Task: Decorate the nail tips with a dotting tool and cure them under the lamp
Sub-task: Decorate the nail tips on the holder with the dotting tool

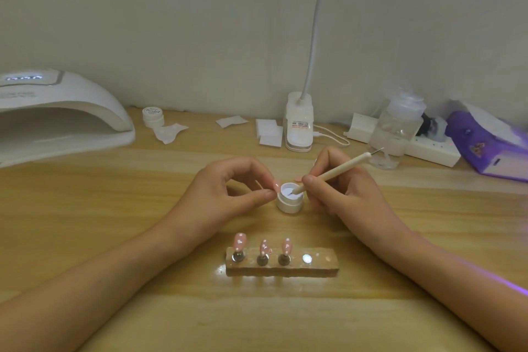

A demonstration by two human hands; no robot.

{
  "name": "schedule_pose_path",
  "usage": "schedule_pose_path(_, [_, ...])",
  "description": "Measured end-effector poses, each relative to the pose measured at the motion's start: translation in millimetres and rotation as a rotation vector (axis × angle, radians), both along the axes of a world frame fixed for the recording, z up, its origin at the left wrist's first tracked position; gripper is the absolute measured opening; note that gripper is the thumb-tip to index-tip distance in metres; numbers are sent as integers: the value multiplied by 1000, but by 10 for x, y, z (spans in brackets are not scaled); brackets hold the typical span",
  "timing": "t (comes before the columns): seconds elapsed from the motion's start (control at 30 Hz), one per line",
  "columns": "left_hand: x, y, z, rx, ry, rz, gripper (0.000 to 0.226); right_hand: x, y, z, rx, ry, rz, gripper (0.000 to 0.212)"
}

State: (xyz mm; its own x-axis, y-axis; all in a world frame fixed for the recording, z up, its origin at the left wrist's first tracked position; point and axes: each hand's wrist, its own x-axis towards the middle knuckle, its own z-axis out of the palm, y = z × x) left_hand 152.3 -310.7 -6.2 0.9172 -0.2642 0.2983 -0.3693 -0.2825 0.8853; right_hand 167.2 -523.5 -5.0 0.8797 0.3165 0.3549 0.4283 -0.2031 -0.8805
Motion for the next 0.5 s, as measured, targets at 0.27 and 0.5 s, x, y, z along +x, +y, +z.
schedule_pose_path(0.27, [-4,-6,-21,48,21,-13,15,-30,-21,26,102,-15,-30,20])
schedule_pose_path(0.5, [-2,-22,-26,158,16,-53,18,-59,-26,56,111,-54,-80,17])
